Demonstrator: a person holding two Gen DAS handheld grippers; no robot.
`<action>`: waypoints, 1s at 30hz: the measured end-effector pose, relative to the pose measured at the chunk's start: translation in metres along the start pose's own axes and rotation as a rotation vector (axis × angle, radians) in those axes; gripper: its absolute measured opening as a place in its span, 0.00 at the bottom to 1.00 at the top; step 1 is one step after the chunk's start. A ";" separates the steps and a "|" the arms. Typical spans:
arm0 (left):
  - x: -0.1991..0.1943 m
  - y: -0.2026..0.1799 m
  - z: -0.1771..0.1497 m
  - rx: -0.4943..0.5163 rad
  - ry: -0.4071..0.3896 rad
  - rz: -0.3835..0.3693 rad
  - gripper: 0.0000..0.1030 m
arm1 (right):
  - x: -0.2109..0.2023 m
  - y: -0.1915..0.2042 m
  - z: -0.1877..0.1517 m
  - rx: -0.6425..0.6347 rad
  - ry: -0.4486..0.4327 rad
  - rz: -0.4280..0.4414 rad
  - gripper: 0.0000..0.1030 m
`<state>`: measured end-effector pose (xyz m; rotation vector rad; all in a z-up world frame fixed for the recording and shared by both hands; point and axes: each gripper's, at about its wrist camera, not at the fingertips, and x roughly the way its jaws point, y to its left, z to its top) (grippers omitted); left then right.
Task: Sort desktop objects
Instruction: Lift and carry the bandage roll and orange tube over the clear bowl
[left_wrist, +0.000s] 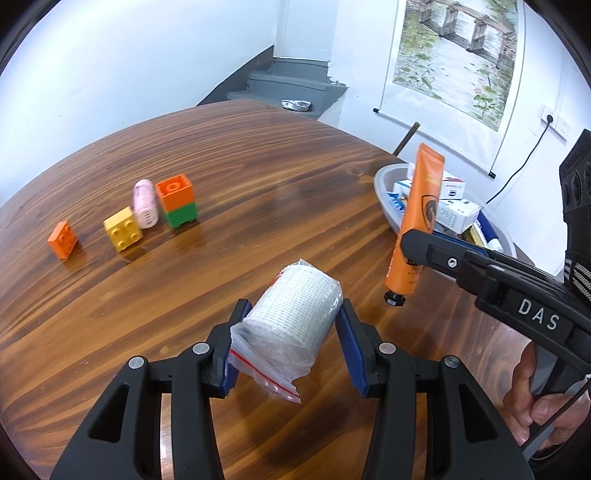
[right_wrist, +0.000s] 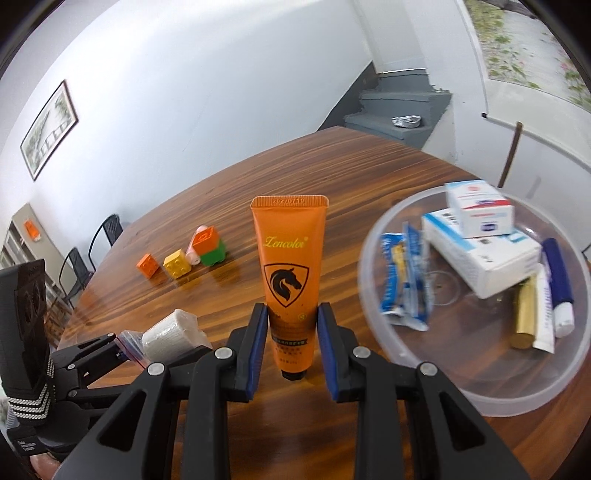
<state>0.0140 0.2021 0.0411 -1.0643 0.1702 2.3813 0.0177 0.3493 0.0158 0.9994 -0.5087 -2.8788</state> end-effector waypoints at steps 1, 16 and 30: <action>0.001 -0.005 0.002 0.008 -0.002 -0.004 0.48 | -0.004 -0.004 0.001 0.008 -0.009 -0.004 0.30; 0.010 -0.053 0.028 0.079 -0.019 -0.066 0.48 | -0.056 -0.060 0.009 0.089 -0.137 -0.120 0.29; 0.017 -0.096 0.043 0.142 -0.028 -0.113 0.48 | -0.067 -0.108 0.000 0.169 -0.109 -0.163 0.29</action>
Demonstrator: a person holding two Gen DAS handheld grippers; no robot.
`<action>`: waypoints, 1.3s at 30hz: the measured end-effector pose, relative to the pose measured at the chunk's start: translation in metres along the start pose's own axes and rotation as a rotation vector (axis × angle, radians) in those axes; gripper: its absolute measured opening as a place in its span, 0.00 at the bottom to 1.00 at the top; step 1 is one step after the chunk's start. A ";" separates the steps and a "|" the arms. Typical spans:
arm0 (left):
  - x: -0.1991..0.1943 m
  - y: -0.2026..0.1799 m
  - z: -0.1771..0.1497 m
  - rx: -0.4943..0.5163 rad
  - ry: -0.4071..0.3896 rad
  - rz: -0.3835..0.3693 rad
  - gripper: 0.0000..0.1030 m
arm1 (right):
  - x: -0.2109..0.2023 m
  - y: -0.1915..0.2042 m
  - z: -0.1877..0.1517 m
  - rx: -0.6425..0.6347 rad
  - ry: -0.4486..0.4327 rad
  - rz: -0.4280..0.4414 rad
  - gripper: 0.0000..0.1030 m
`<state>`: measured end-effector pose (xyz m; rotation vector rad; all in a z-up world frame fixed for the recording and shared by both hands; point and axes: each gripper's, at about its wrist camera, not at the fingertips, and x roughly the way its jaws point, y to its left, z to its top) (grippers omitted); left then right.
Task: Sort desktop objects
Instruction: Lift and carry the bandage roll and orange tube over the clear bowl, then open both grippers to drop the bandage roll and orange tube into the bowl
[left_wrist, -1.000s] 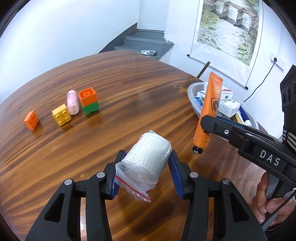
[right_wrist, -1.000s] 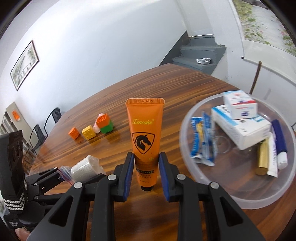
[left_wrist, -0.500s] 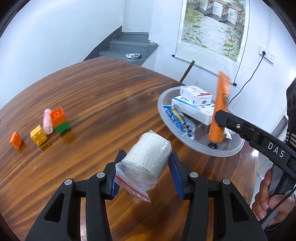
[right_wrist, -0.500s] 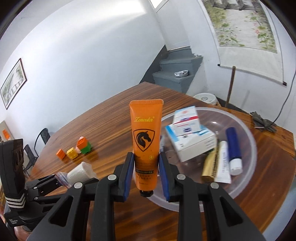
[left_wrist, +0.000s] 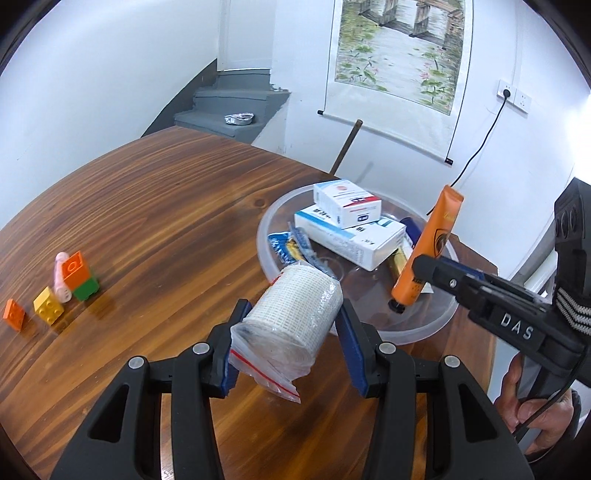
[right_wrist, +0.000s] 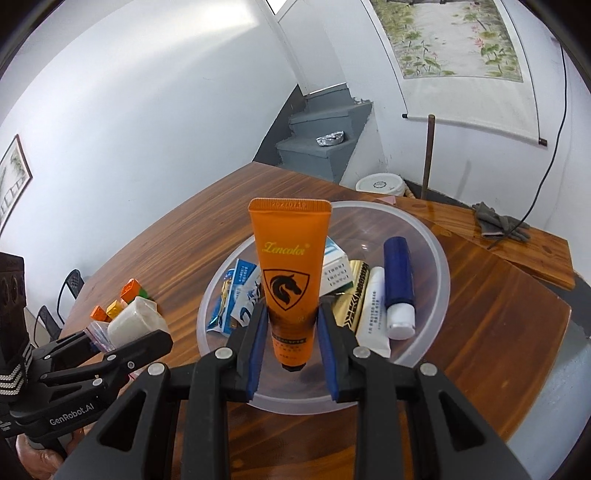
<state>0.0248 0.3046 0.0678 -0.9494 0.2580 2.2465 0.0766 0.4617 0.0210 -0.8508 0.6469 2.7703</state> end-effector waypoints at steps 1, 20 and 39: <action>0.001 -0.002 0.001 0.001 0.000 -0.003 0.48 | 0.000 -0.002 -0.001 -0.001 0.002 -0.003 0.29; 0.037 -0.027 0.027 -0.005 0.027 -0.088 0.48 | 0.010 -0.027 0.005 0.030 0.035 -0.015 0.29; 0.065 -0.013 0.039 -0.107 0.038 -0.075 0.50 | 0.013 -0.038 0.008 0.057 0.029 -0.039 0.31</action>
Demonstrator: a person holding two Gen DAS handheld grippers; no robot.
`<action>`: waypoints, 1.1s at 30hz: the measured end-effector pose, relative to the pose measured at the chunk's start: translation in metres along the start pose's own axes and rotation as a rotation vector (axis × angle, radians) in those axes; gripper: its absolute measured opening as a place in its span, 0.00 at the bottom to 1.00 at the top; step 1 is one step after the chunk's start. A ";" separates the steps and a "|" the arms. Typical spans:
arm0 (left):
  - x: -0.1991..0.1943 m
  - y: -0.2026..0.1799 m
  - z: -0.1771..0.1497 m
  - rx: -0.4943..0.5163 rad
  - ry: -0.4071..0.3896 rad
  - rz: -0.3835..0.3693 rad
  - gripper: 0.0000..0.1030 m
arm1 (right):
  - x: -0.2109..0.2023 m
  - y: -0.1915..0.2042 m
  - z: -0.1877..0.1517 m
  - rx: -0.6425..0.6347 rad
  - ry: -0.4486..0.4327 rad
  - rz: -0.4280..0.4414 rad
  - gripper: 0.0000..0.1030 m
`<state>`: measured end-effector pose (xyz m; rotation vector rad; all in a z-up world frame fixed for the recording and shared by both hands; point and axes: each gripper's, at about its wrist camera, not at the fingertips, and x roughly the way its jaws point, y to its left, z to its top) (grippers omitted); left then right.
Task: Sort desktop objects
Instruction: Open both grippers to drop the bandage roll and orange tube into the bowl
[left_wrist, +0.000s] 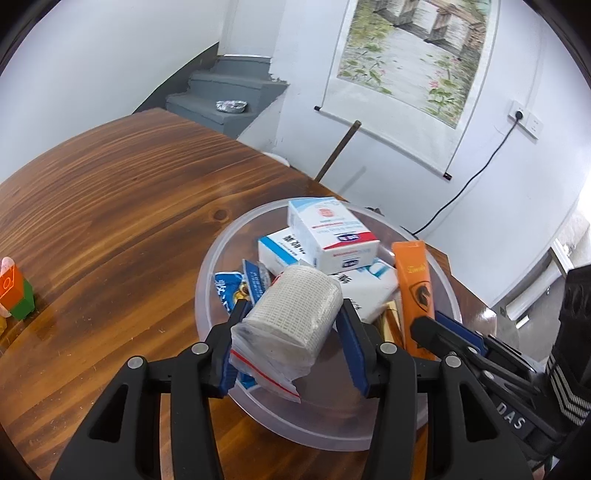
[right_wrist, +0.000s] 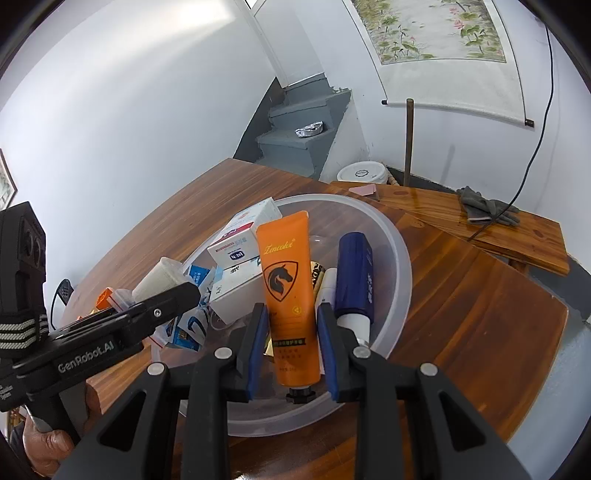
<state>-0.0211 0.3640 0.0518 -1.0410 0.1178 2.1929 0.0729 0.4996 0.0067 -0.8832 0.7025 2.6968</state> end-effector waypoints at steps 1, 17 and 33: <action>0.002 0.002 0.001 -0.009 0.010 -0.003 0.50 | 0.000 0.000 0.000 0.003 0.000 0.002 0.33; -0.009 0.010 -0.003 -0.049 0.000 -0.044 0.68 | -0.013 0.009 -0.001 -0.023 -0.057 -0.024 0.55; -0.019 0.048 -0.009 -0.051 0.007 0.054 0.68 | -0.014 0.039 -0.007 -0.098 -0.050 -0.005 0.64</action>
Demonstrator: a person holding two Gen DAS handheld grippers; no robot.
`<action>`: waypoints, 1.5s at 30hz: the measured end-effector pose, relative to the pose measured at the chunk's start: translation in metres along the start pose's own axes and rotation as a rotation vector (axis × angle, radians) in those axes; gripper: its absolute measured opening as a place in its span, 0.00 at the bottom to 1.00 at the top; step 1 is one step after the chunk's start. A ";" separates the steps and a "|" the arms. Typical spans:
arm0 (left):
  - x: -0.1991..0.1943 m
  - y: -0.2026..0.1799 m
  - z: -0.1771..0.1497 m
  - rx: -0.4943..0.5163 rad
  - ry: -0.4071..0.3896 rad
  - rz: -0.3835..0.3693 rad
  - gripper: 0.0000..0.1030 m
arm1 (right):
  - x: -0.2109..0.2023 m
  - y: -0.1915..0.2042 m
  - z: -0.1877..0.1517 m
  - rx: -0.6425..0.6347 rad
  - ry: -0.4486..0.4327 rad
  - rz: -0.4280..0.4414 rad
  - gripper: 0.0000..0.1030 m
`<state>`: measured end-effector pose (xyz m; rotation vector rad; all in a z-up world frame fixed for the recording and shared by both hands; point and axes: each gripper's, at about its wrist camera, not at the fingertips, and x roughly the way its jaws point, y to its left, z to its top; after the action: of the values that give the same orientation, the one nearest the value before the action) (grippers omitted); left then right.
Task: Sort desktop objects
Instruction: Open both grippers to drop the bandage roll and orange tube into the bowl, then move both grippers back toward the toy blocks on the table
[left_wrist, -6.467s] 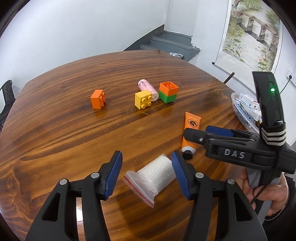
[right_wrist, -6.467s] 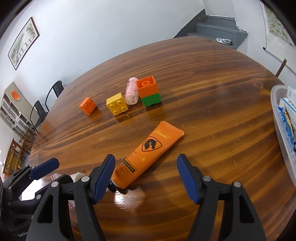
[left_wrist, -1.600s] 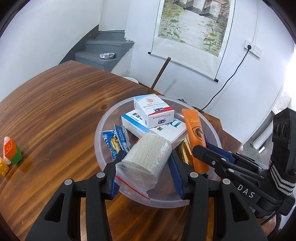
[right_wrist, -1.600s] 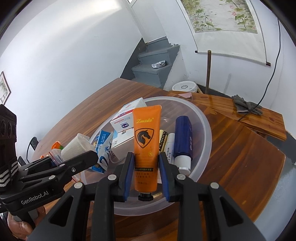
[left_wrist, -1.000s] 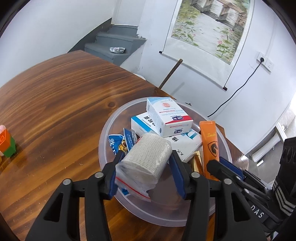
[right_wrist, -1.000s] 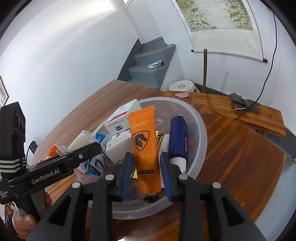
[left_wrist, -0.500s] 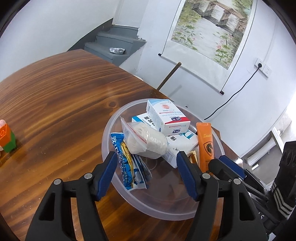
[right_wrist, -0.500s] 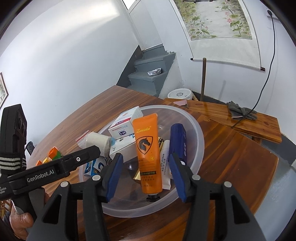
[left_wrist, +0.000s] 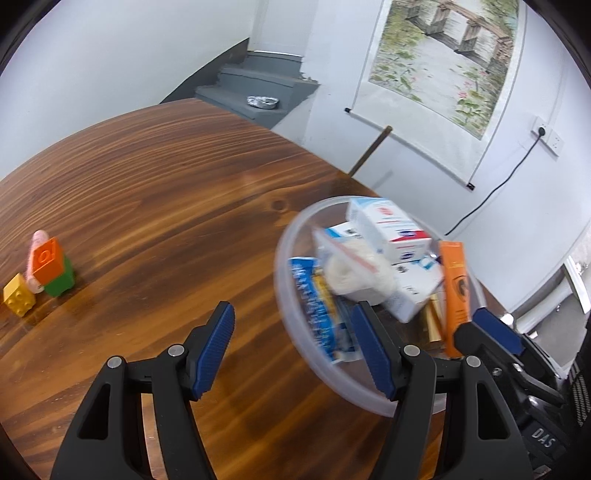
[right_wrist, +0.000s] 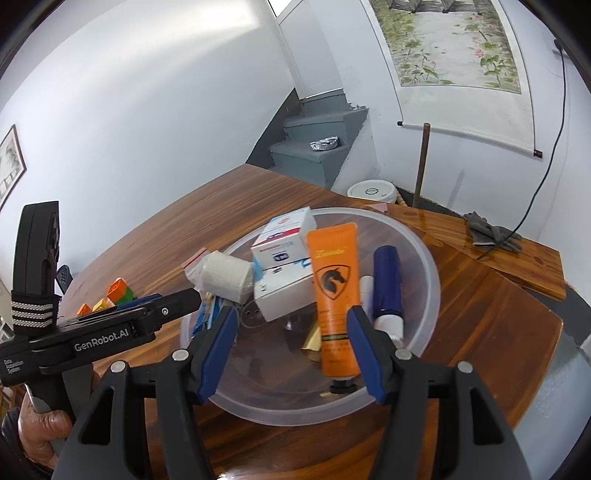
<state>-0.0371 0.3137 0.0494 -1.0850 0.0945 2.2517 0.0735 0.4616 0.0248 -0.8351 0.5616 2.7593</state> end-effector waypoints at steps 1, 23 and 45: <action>0.000 0.004 -0.001 -0.004 0.003 0.007 0.68 | 0.000 0.003 -0.001 -0.006 0.000 0.002 0.64; -0.027 0.115 -0.015 -0.113 -0.006 0.185 0.68 | 0.033 0.101 -0.012 -0.175 0.066 0.120 0.69; -0.035 0.208 -0.020 -0.208 -0.002 0.337 0.68 | 0.103 0.184 -0.005 -0.322 0.193 0.203 0.71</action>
<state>-0.1250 0.1231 0.0206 -1.2520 0.0451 2.6096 -0.0633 0.3012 0.0172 -1.1844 0.2442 3.0246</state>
